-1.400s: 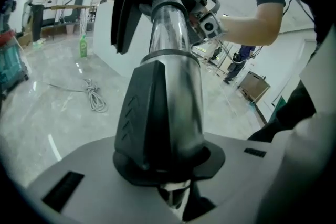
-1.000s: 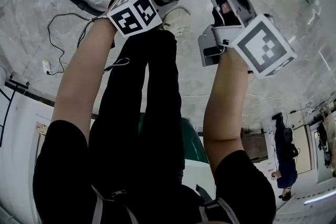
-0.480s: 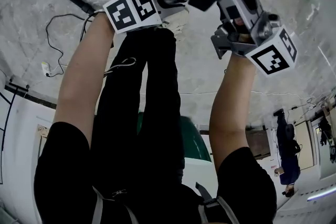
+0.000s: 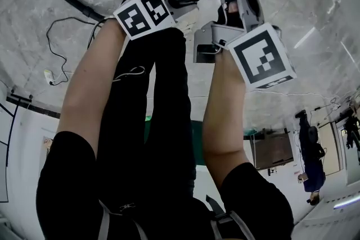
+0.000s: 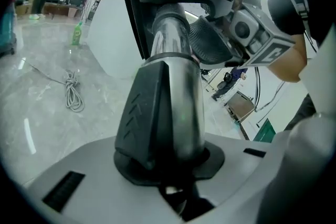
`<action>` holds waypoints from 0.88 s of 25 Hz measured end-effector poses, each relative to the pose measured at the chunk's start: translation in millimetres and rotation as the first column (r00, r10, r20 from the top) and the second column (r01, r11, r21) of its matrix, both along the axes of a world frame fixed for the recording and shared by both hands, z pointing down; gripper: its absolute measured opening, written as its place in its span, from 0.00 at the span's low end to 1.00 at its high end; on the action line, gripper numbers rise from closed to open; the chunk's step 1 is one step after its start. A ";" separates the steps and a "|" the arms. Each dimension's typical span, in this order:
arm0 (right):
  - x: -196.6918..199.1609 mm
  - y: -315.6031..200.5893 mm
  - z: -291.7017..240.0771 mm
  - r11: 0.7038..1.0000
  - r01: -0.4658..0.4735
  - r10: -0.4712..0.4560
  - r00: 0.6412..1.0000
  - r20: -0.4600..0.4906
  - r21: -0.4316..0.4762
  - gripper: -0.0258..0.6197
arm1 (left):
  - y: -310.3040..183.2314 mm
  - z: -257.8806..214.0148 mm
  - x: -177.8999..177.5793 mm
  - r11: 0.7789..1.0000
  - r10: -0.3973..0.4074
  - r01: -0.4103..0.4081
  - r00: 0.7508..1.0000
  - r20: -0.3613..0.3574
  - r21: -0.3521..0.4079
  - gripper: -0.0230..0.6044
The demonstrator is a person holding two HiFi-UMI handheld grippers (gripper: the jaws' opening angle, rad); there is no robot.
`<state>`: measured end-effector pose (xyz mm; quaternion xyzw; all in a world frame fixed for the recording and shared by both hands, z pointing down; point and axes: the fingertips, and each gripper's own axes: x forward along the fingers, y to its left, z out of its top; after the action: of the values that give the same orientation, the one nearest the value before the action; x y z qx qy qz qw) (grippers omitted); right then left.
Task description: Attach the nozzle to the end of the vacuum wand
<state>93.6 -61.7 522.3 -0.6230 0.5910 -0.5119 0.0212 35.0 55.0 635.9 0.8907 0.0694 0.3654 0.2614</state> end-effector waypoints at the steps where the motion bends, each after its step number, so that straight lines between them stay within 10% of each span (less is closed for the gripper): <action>1: -4.5 -5.5 -6.0 0.997 0.052 -0.053 0.999 0.013 0.057 0.33 | -3.5 -3.0 0.2 1.000 0.003 -0.003 1.000 -0.010 -0.004 0.20; 8: -44.8 -7.9 -34.2 0.759 0.434 -0.587 0.778 0.223 0.485 0.33 | 1.3 -31.0 -9.7 0.983 0.089 -0.104 0.991 -0.103 -0.154 0.19; 11: -42.2 -18.6 -17.4 0.858 0.335 -0.437 0.874 0.212 0.389 0.32 | -5.9 -20.9 -14.1 0.986 0.061 -0.071 0.996 -0.070 -0.151 0.19; 15: -35.4 -19.7 4.3 0.983 0.181 -0.183 0.982 0.046 0.041 0.32 | -7.0 -17.5 -11.4 0.986 0.041 -0.051 0.997 -0.068 -0.161 0.19; 19: -60.5 -36.7 -14.9 0.951 0.284 -0.284 0.959 -0.016 0.122 0.32 | -19.7 -31.4 -22.5 0.983 0.047 -0.066 0.992 -0.114 -0.171 0.19; 22: -73.8 -35.9 -20.4 0.843 0.430 -0.488 0.865 0.121 0.324 0.31 | -18.3 -37.4 -22.2 0.969 0.074 -0.104 0.988 -0.137 -0.225 0.19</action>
<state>19.8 -97.7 501.8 -0.3987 0.7859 -0.4705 0.0460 12.8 36.7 598.4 0.8717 0.1681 0.3085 0.3415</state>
